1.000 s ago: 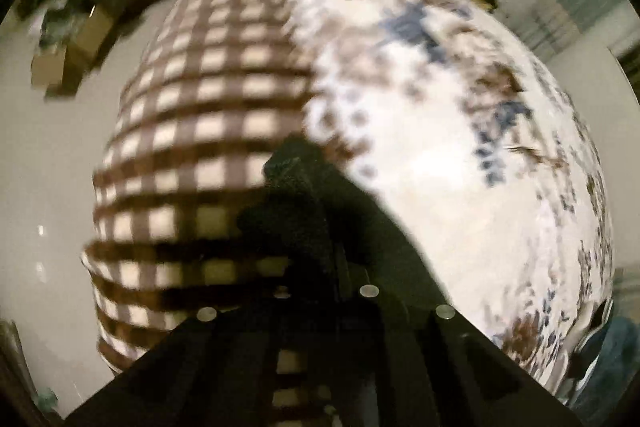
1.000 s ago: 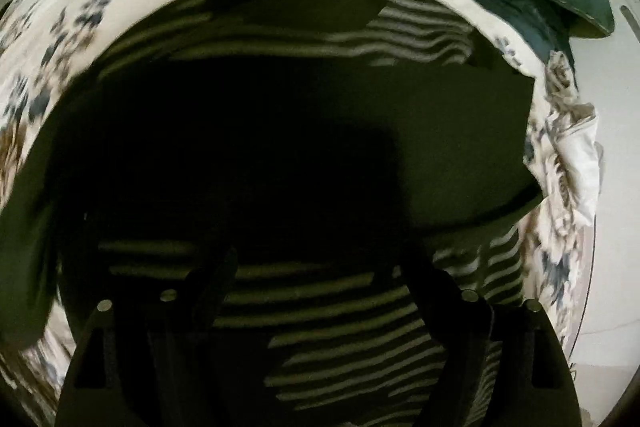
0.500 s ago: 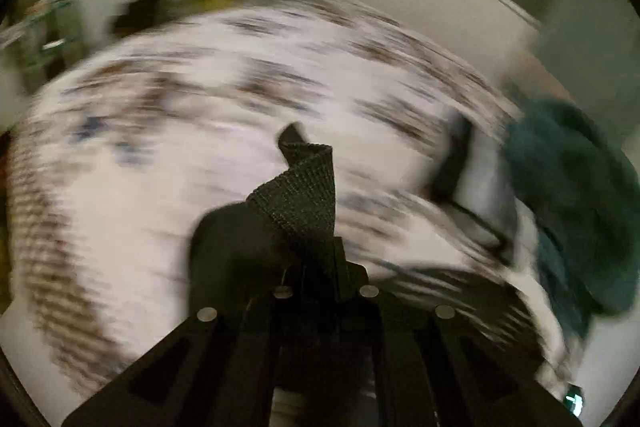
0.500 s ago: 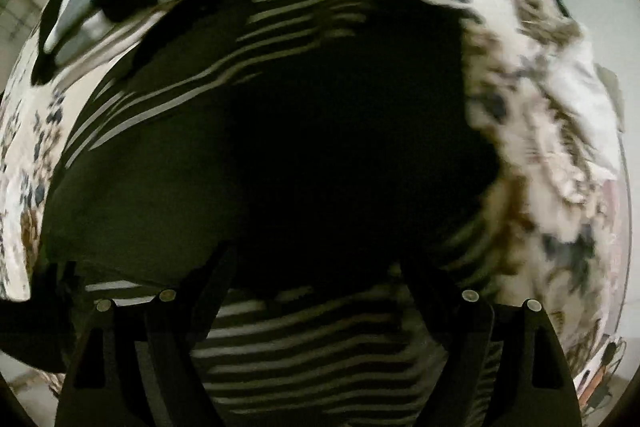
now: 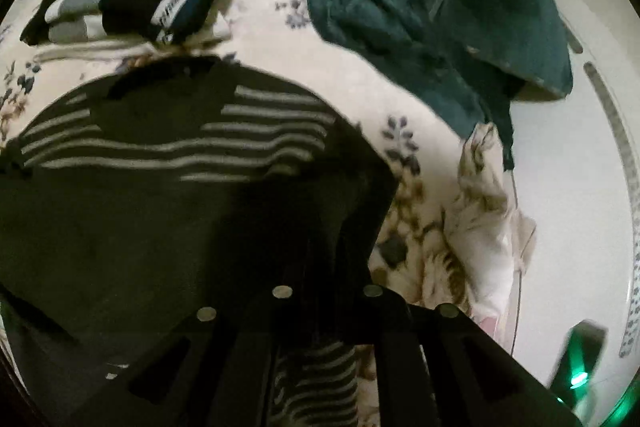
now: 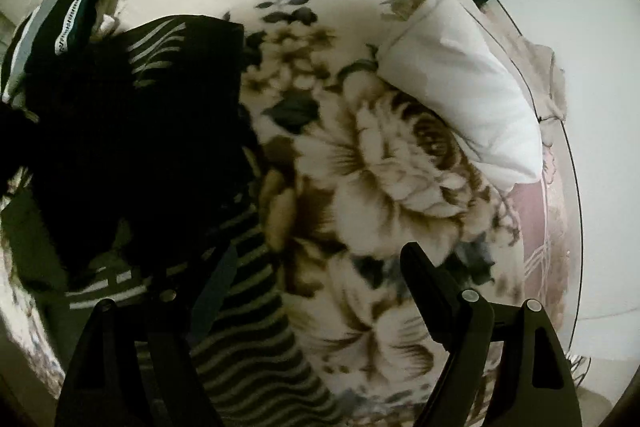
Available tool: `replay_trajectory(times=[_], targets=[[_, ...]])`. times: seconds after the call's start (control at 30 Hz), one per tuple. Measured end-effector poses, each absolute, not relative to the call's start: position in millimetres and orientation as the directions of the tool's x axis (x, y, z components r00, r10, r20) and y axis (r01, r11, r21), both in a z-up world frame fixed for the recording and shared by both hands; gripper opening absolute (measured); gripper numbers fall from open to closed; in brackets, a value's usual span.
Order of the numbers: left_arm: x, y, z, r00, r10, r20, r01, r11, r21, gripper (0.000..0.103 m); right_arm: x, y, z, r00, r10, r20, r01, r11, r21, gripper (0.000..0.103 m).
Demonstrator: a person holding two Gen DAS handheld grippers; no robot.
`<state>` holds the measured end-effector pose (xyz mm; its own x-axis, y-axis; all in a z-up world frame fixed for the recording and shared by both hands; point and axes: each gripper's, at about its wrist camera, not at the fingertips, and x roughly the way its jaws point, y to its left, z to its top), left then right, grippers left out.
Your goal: Fold small clothes
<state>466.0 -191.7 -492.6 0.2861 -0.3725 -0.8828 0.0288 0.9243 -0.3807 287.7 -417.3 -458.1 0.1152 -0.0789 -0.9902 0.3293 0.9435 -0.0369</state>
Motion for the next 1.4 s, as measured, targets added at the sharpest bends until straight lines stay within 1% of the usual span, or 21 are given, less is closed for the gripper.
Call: replay_trajectory(times=[0.03,0.07,0.1,0.13,0.2,0.37,0.47,0.6,0.63,0.7,0.77,0.83,0.87,0.9,1.0,1.07,1.17,1.27,1.3,1.37,1.4], targets=[[462,-188,-493,0.284,-0.366,-0.886,0.031,0.927,-0.373,0.016,287,-422,-456,0.119,-0.051,-0.992,0.328,0.945,-0.009,0.085],[458,-176,-492,0.286,-0.358,-0.889,0.029,0.93,-0.365,0.039,287,-427,-454,0.123,-0.009,-0.992,0.323,0.946,0.032,0.085],[456,-166,-490,0.291,-0.349,-0.891,0.02,0.933,-0.359,0.067,288,-430,-453,0.124,0.026,-0.992,0.319,0.946,0.065,0.085],[451,-146,-486,0.304,-0.337,-0.891,0.002,0.936,-0.353,0.075,289,-429,-452,0.127,0.044,-0.991,0.317,0.945,0.083,0.085],[442,-102,-483,0.342,-0.281,-0.897,-0.055,0.947,-0.317,0.077,297,-429,-448,0.131,0.086,-0.988,0.299,0.946,0.122,0.085],[412,47,-490,0.36,-0.007,-0.933,-0.346,0.928,-0.14,0.077,343,-399,-430,0.183,0.169,-0.968,0.195,0.959,0.205,0.085],[398,105,-519,0.282,0.047,-0.958,-0.474,0.875,-0.096,0.077,378,-386,-440,0.188,0.177,-0.966,0.191,0.958,0.213,0.085],[389,134,-546,0.237,0.063,-0.969,-0.53,0.845,-0.075,0.077,414,-369,-471,0.129,0.146,-0.981,0.194,0.966,0.169,0.084],[388,136,-552,0.234,0.052,-0.971,-0.544,0.835,-0.086,0.077,421,-364,-482,0.093,0.126,-0.988,0.182,0.973,0.141,0.082],[384,142,-563,0.223,0.032,-0.974,-0.579,0.809,-0.106,0.077,429,-356,-512,-0.028,0.019,-0.999,0.145,0.989,0.015,0.054],[376,148,-570,0.224,0.004,-0.975,-0.611,0.779,-0.137,0.077,432,-349,-524,-0.11,-0.127,-0.986,0.1,0.985,-0.138,0.052],[370,150,-573,0.233,-0.007,-0.973,-0.631,0.76,-0.157,0.077,436,-319,-493,0.019,-0.19,-0.982,-0.004,0.982,-0.19,0.052],[367,150,-575,0.236,-0.017,-0.972,-0.637,0.752,-0.168,0.077,437,-300,-477,0.08,-0.17,-0.982,-0.049,0.983,-0.175,0.053],[365,150,-577,0.238,-0.024,-0.971,-0.639,0.749,-0.175,0.077,441,-273,-459,0.131,-0.082,-0.988,-0.102,0.99,-0.096,0.053],[362,149,-582,0.238,-0.053,-0.97,-0.64,0.743,-0.198,0.077,461,-186,-445,0.058,0.2,-0.978,-0.249,0.952,0.18,0.053],[361,149,-583,0.243,-0.064,-0.968,-0.638,0.741,-0.209,0.077,474,-120,-446,0.014,0.303,-0.953,-0.348,0.895,0.28,0.053],[362,151,-584,0.246,-0.071,-0.967,-0.628,0.748,-0.215,0.077,488,-16,-457,-0.061,0.356,-0.933,-0.516,0.788,0.335,0.053],[362,152,-587,0.248,-0.084,-0.965,-0.626,0.746,-0.225,0.077,497,50,-486,-0.21,0.353,-0.912,-0.544,0.733,0.409,0.053],[361,152,-590,0.248,-0.088,-0.965,-0.624,0.747,-0.229,0.077,498,62,-496,-0.253,0.336,-0.907,-0.533,0.734,0.42,0.044],[360,153,-593,0.252,-0.098,-0.963,-0.62,0.748,-0.238,0.077,498,78,-513,-0.297,0.316,-0.901,-0.53,0.73,0.431,0.003],[358,153,-594,0.256,-0.102,-0.961,-0.618,0.747,-0.244,0.077,501,79,-514,-0.279,0.314,-0.907,-0.521,0.744,0.418,0.002]])
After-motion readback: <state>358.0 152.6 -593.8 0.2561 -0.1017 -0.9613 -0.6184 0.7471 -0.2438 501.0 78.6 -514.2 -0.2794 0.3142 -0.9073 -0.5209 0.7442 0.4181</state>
